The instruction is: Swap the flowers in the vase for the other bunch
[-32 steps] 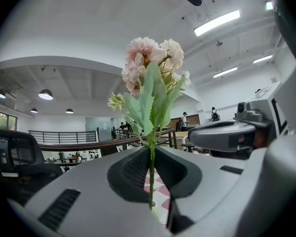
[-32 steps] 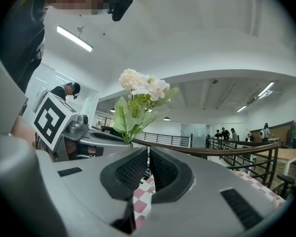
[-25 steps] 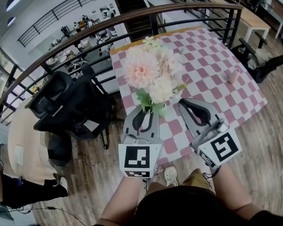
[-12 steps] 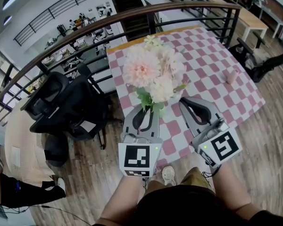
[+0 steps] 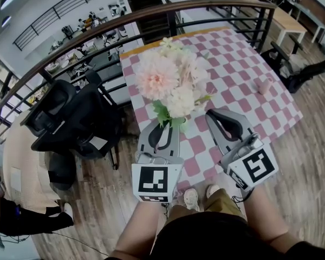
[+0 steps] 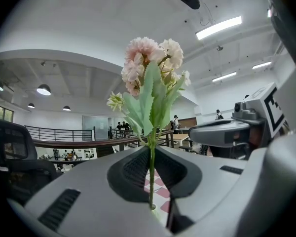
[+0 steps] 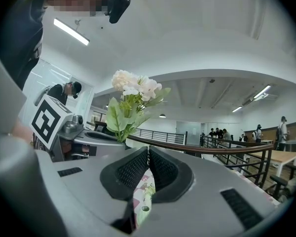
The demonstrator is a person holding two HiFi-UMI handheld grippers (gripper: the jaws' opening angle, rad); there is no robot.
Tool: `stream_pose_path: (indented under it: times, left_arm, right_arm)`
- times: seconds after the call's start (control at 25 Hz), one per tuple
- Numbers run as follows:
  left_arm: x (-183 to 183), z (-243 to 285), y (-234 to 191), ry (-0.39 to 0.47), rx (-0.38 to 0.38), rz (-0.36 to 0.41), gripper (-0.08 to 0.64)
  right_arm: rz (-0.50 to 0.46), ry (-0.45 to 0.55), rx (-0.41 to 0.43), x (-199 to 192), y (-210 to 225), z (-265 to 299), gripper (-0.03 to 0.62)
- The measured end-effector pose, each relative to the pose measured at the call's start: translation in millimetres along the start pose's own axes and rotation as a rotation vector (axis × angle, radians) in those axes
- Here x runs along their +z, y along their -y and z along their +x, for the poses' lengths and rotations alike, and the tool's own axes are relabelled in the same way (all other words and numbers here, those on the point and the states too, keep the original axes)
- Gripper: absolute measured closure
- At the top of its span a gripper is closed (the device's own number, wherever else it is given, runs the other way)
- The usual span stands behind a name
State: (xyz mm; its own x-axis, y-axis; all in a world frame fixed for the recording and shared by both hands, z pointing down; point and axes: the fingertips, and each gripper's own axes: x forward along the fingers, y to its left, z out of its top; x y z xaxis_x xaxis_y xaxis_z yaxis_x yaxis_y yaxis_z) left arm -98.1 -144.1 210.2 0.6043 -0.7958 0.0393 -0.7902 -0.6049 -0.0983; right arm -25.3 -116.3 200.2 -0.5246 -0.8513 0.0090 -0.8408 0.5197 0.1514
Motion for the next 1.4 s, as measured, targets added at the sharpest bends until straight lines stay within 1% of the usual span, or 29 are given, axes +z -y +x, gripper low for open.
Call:
stream_pose_path:
  times: [0.12, 0.32, 0.6, 0.8, 0.96, 1.2, 1.4]
  left_arm:
    - [2.5, 0.0, -0.2, 0.008, 0.005, -0.009, 0.525]
    - [6.0, 3.9, 3.0, 0.013, 0.0, 0.01, 0.525]
    - [3.6, 12.6, 7.0, 0.008, 0.009, -0.002, 0.525]
    - [1.3, 21.4, 9.2, 0.014, 0.041, -0.035, 0.525]
    - [-0.5, 26.8, 11.9, 0.011, 0.067, -0.046, 0.525]
    - [4.1, 35.5, 15.7, 0.038, 0.096, -0.103, 0.525]
    - [2.6, 41.3, 21.9, 0.029, 0.134, -0.096, 0.525]
  right_arm:
    - [-0.004, -0.005, 0.009, 1.3, -0.7, -0.6, 0.554]
    - [-0.008, -0.005, 0.017, 3.6, 1.3, 0.7, 0.554]
    - [-0.005, 0.0, 0.051, 2.2, 5.6, 5.5, 0.555]
    - [0.001, 0.003, 0.085, -3.4, 14.7, 5.7, 0.554]
    - [0.009, 0.013, 0.115, -5.3, 23.0, 6.7, 0.554]
    - [0.023, 0.022, 0.173, -7.5, 34.3, 9.6, 0.555]
    - [0.038, 0.029, 0.216, -11.1, 43.4, 8.6, 0.554]
